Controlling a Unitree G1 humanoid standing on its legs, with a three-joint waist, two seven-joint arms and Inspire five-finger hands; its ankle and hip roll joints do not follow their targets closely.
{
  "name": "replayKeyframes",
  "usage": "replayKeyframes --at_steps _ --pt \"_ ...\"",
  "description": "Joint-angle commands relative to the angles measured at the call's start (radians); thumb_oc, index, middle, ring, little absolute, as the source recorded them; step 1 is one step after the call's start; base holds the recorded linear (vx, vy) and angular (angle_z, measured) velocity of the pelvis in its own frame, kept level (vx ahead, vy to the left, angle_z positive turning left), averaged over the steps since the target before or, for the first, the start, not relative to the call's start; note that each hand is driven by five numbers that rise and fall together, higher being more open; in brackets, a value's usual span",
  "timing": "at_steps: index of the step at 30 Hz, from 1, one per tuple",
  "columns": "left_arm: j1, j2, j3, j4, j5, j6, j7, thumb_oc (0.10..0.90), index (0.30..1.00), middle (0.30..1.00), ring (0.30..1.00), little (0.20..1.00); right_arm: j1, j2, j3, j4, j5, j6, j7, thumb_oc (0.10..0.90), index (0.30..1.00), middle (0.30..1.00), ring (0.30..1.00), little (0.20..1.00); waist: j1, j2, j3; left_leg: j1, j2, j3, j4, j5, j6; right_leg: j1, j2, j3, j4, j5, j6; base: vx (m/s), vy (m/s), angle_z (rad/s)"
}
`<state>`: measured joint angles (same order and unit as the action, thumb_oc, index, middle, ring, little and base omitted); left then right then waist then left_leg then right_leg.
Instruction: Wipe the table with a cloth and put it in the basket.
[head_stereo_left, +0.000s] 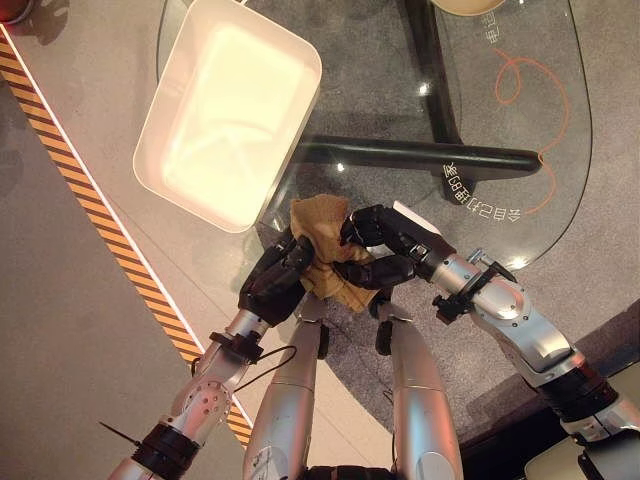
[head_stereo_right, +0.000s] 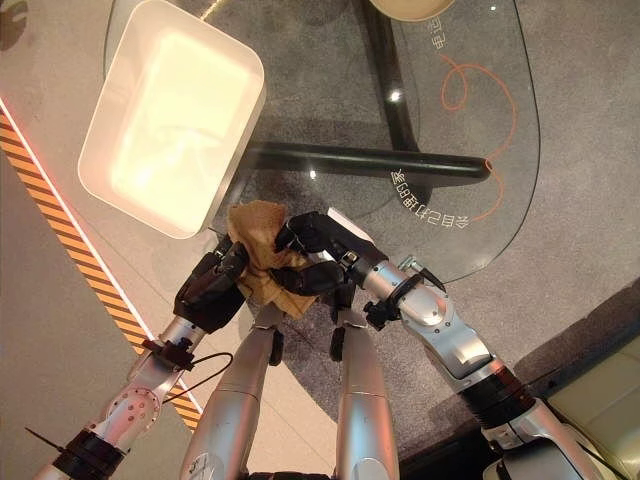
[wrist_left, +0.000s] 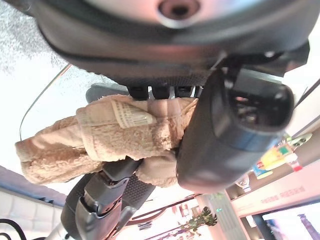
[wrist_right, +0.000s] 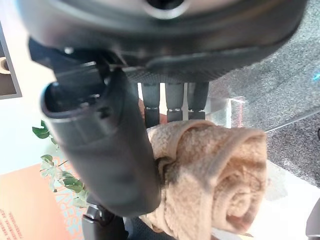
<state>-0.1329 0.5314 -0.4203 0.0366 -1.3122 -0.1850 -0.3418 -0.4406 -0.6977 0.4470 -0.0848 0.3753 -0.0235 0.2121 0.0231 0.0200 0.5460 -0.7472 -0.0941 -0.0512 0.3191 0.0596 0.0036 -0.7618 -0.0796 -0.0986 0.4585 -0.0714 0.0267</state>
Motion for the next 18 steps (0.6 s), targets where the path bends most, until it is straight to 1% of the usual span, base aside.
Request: replayKeyframes --at_steps 1,9,14,18 --pt "-0.052 -0.021 -0.055 -0.215 0.092 -0.010 -0.135 0.800 0.900 0.900 0.900 0.900 -0.057 0.074 0.135 -0.156 0.107 -0.110 0.073 0.100 0.300 0.300 0.300 0.200 0.013 0.007 -0.026 0.017 -0.033 0.063 0.046 -0.071 0.061 0.034 0.059 0.044 -0.129 0.115 0.034 0.00 0.000 0.00" --pt "-0.076 -0.006 -0.076 -0.217 0.105 0.004 -0.177 0.800 0.900 0.900 0.900 0.900 -0.057 0.092 0.141 -0.150 0.133 -0.094 0.101 0.100 0.300 0.300 0.300 0.200 0.010 0.010 -0.026 0.022 -0.036 0.063 0.044 -0.073 0.064 0.032 0.060 0.048 -0.128 0.118 0.038 0.00 0.000 0.00" --pt "-0.077 -0.010 -0.078 -0.208 0.092 -0.015 -0.173 0.800 0.900 0.900 0.900 0.900 -0.058 0.097 0.148 -0.149 0.139 -0.095 0.132 0.100 0.300 0.300 0.300 0.200 0.011 0.009 -0.026 0.022 -0.038 0.062 0.041 -0.072 0.065 0.033 0.061 0.049 -0.132 0.119 0.039 0.00 0.000 0.00" --pt "-0.080 -0.016 -0.080 -0.208 0.120 -0.028 -0.165 0.800 0.900 0.900 0.900 0.900 -0.066 0.102 0.161 -0.159 0.130 -0.073 0.170 0.100 0.300 0.300 0.300 0.200 0.013 0.009 -0.026 0.018 -0.039 0.058 0.040 -0.070 0.064 0.029 0.061 0.048 -0.131 0.119 0.039 0.00 0.000 0.00"
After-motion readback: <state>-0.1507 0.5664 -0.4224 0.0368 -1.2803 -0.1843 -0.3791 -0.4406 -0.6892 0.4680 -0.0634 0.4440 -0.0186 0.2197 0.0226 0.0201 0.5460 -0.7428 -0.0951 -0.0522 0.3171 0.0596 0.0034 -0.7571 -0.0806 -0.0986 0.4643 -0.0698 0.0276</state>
